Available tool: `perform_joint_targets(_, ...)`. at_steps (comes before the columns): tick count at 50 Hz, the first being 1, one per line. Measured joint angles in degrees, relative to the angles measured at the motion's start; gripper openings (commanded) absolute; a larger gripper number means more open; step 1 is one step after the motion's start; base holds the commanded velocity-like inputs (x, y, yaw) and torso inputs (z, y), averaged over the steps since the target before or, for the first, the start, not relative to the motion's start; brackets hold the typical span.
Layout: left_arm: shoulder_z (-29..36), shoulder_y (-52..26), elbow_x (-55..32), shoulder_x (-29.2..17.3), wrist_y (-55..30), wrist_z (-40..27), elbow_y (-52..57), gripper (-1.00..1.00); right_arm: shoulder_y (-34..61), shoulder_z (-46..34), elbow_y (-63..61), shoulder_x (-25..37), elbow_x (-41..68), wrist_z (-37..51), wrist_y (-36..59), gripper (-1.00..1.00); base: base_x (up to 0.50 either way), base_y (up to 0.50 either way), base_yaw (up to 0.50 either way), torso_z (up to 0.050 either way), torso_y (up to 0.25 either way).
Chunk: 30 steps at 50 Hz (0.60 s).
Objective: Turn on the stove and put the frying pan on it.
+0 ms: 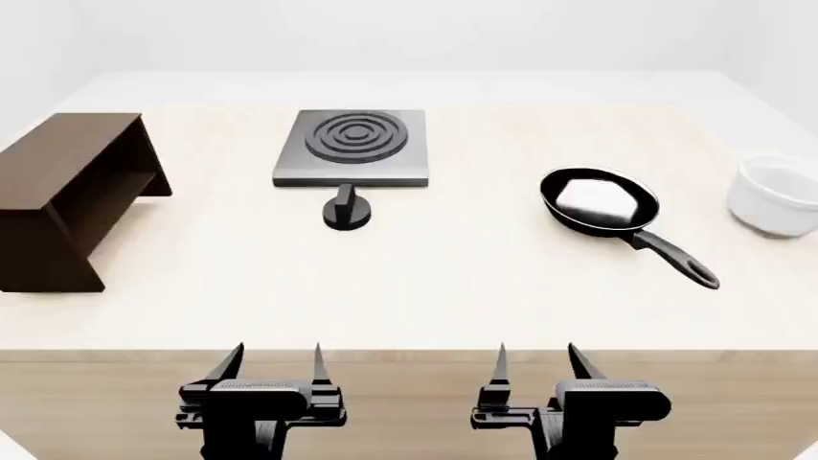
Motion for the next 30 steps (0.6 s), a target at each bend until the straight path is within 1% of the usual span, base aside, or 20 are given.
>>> perform_joint_targets(22,2.8,0.25,-1.94,-2.49,1.24,-3.66,-0.04,1.0,-0.39,-3.38,0.33,2.62,1.73,3.26,-2.63,1.0,0.0,0.0,0.0,0.0,0.0)
perform_joint_targets(30,3.27,-0.01,-2.2,-3.5,-2.24,-5.53,3.7,1.0,-0.49,-3.49,-4.44,3.43,2.22,5.48,1.23,1.0,0.0,0.0,0.0,0.0,0.0)
